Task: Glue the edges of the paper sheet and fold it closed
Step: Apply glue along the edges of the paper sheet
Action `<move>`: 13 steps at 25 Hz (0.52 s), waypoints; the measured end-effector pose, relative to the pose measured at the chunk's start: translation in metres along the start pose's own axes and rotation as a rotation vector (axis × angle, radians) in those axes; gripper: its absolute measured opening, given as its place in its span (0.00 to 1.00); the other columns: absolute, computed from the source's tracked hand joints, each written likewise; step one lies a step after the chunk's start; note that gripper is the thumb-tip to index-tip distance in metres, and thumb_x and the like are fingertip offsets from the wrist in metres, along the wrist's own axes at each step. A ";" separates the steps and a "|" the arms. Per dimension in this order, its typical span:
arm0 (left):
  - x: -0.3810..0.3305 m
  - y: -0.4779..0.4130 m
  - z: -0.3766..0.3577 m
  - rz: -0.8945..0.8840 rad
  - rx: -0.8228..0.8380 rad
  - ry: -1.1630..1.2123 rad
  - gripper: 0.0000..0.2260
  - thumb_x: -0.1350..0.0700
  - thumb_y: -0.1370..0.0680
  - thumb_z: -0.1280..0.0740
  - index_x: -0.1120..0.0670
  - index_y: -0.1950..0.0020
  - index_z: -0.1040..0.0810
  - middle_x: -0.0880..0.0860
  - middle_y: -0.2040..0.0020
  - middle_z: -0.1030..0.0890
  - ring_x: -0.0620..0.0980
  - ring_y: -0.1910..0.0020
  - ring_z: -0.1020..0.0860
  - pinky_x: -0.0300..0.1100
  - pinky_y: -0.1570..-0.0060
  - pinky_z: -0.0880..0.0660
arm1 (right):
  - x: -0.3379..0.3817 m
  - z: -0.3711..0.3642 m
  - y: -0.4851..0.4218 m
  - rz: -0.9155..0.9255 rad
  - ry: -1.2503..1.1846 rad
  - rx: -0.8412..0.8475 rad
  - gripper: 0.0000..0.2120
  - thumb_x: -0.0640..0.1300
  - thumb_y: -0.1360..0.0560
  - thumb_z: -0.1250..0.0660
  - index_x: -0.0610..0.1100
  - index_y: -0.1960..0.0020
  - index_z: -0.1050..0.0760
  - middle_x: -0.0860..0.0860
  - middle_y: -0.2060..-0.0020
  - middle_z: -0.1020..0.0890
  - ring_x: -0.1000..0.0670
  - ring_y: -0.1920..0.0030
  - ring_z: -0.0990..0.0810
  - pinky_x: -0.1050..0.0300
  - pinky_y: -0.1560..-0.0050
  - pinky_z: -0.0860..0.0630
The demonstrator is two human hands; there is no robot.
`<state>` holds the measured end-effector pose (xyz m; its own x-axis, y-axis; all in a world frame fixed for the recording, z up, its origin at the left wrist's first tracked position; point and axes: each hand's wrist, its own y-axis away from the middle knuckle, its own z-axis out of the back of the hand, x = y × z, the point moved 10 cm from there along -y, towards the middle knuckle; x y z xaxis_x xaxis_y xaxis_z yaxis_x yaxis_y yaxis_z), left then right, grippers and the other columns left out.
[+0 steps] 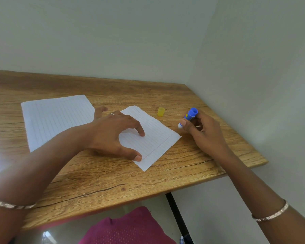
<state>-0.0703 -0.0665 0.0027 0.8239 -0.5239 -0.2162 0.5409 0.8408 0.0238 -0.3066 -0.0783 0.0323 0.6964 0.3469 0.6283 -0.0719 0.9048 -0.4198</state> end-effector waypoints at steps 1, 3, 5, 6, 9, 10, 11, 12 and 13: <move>0.002 0.002 0.000 -0.006 0.022 0.019 0.38 0.20 0.42 0.44 0.31 0.34 0.33 0.34 0.27 0.34 0.43 0.24 0.43 0.61 0.26 0.62 | 0.003 0.004 0.003 -0.006 -0.063 -0.035 0.08 0.52 0.20 0.32 0.49 0.46 0.21 0.55 0.58 0.12 0.56 0.56 0.15 0.54 0.52 0.21; 0.003 0.004 -0.001 -0.028 0.068 0.054 0.35 0.22 0.41 0.42 0.30 0.35 0.33 0.33 0.26 0.36 0.41 0.24 0.44 0.60 0.26 0.62 | 0.015 0.004 0.009 0.002 -0.171 -0.023 0.07 0.51 0.19 0.33 0.51 0.44 0.22 0.53 0.55 0.12 0.55 0.53 0.14 0.52 0.48 0.20; 0.003 0.007 -0.001 -0.055 0.099 0.098 0.30 0.27 0.39 0.40 0.29 0.37 0.32 0.31 0.26 0.37 0.39 0.24 0.44 0.59 0.25 0.60 | 0.033 -0.008 0.019 0.063 -0.167 0.098 0.08 0.51 0.19 0.35 0.52 0.41 0.24 0.53 0.52 0.13 0.55 0.51 0.13 0.54 0.47 0.20; 0.003 0.008 0.000 -0.063 0.099 0.129 0.26 0.31 0.37 0.38 0.29 0.38 0.30 0.31 0.26 0.37 0.38 0.25 0.44 0.58 0.25 0.59 | 0.042 -0.017 0.025 0.097 -0.129 0.164 0.08 0.52 0.18 0.35 0.53 0.41 0.25 0.52 0.51 0.14 0.53 0.51 0.13 0.51 0.48 0.19; 0.009 0.007 0.011 -0.034 0.012 0.220 0.18 0.41 0.32 0.39 0.32 0.44 0.23 0.32 0.28 0.32 0.38 0.27 0.38 0.55 0.25 0.56 | 0.056 -0.034 0.041 0.175 0.004 0.246 0.07 0.53 0.18 0.36 0.58 0.40 0.27 0.48 0.53 0.16 0.44 0.57 0.17 0.41 0.54 0.22; 0.012 0.006 0.015 -0.009 -0.023 0.232 0.17 0.41 0.31 0.42 0.34 0.46 0.21 0.33 0.30 0.30 0.39 0.28 0.36 0.56 0.25 0.55 | 0.059 -0.036 0.046 0.182 0.014 0.242 0.07 0.52 0.18 0.36 0.58 0.40 0.27 0.47 0.55 0.17 0.43 0.59 0.18 0.40 0.56 0.23; 0.014 0.005 0.017 0.015 -0.049 0.230 0.18 0.40 0.29 0.45 0.35 0.47 0.19 0.34 0.31 0.27 0.39 0.29 0.35 0.56 0.25 0.56 | 0.062 -0.038 0.050 0.179 -0.004 0.238 0.07 0.52 0.17 0.36 0.58 0.39 0.28 0.46 0.56 0.17 0.43 0.59 0.19 0.40 0.57 0.23; 0.015 0.004 0.018 0.031 -0.069 0.209 0.21 0.37 0.29 0.48 0.37 0.47 0.18 0.36 0.33 0.25 0.40 0.30 0.34 0.57 0.26 0.56 | 0.066 -0.041 0.055 0.173 -0.037 0.239 0.07 0.53 0.18 0.37 0.59 0.39 0.28 0.44 0.57 0.17 0.41 0.59 0.18 0.40 0.58 0.23; 0.016 0.004 0.019 0.041 -0.091 0.172 0.26 0.33 0.29 0.52 0.39 0.48 0.18 0.37 0.35 0.22 0.41 0.30 0.32 0.57 0.27 0.56 | 0.071 -0.044 0.060 0.164 -0.076 0.243 0.07 0.55 0.18 0.38 0.60 0.40 0.28 0.41 0.57 0.17 0.39 0.57 0.16 0.39 0.58 0.22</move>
<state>-0.0519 -0.0738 0.0175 0.7995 -0.4648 -0.3805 0.4840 0.8736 -0.0504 -0.2302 -0.0107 0.0228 0.6064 0.5023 0.6164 -0.3538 0.8647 -0.3565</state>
